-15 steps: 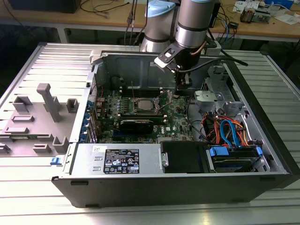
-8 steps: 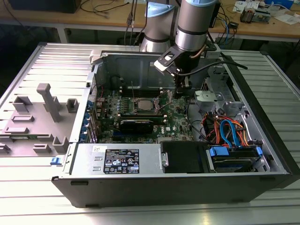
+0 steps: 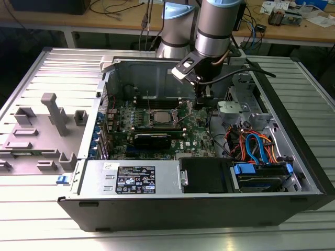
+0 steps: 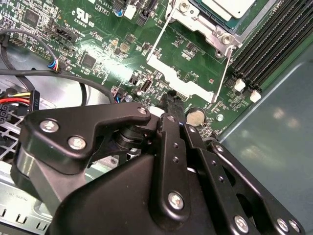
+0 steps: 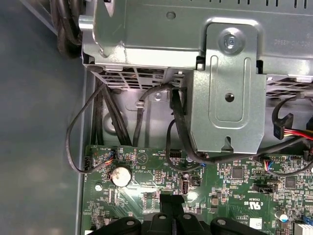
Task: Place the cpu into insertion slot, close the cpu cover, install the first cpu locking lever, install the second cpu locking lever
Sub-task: 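Close the cpu cover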
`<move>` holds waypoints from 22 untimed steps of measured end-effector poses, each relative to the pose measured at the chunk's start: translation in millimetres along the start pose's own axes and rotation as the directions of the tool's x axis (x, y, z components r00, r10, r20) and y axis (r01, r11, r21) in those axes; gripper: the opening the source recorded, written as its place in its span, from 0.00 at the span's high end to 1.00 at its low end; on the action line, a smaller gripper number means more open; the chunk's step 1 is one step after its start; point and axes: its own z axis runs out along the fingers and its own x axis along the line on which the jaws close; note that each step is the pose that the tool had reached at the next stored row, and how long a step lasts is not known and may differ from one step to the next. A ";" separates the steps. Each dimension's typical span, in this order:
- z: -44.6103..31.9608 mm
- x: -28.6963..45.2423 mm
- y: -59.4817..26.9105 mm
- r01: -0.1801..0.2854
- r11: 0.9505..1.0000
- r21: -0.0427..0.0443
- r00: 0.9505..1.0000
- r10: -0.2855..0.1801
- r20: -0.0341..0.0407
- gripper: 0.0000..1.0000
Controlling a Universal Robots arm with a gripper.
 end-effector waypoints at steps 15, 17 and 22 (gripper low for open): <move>0.4 0.2 -4.3 0.000 1.000 0.001 1.000 0.000 0.000 0.89; 0.4 0.2 -4.6 0.000 1.000 0.001 1.000 0.000 0.000 0.89; 0.8 0.4 -6.8 0.000 1.000 0.001 1.000 0.000 0.000 0.89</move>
